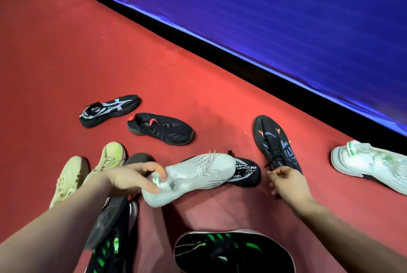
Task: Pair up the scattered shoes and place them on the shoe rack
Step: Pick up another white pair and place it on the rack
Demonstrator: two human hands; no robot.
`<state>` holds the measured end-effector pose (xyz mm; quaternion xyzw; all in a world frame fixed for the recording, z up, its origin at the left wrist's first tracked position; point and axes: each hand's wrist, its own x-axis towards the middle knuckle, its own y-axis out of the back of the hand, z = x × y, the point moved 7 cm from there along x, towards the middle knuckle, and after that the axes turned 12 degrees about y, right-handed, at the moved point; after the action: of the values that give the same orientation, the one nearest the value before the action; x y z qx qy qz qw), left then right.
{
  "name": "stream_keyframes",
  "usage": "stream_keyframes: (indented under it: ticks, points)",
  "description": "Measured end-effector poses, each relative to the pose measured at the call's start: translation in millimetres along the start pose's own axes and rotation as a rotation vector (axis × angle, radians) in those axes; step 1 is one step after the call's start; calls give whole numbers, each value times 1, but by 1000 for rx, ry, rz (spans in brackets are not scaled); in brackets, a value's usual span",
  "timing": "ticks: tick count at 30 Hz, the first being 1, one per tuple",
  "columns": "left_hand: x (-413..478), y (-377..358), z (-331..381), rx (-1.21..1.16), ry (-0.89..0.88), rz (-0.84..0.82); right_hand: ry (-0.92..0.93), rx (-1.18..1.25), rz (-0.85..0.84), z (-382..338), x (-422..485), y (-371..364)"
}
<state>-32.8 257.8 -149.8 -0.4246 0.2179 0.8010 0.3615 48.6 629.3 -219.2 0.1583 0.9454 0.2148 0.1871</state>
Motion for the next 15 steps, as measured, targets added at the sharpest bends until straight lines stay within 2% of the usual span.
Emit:
stream_keyframes:
  ticks: [2, 5, 9, 12, 15]
  points:
    - [3, -1, -5, 126, 63, -14, -26, -5, -9, 5, 0, 0]
    - [8, 0, -14, 107, 160, 2, -56, -2, -18, 11, 0, 0]
    - [17, -3, -6, 133, 139, 40, -63, -26, -36, 14, 1, -3]
    - [29, -5, 6, 31, 140, 99, -76, -22, -56, 17, 0, -4]
    - [41, -9, 16, 94, 151, 184, -89, -17, -70, 22, 2, 2]
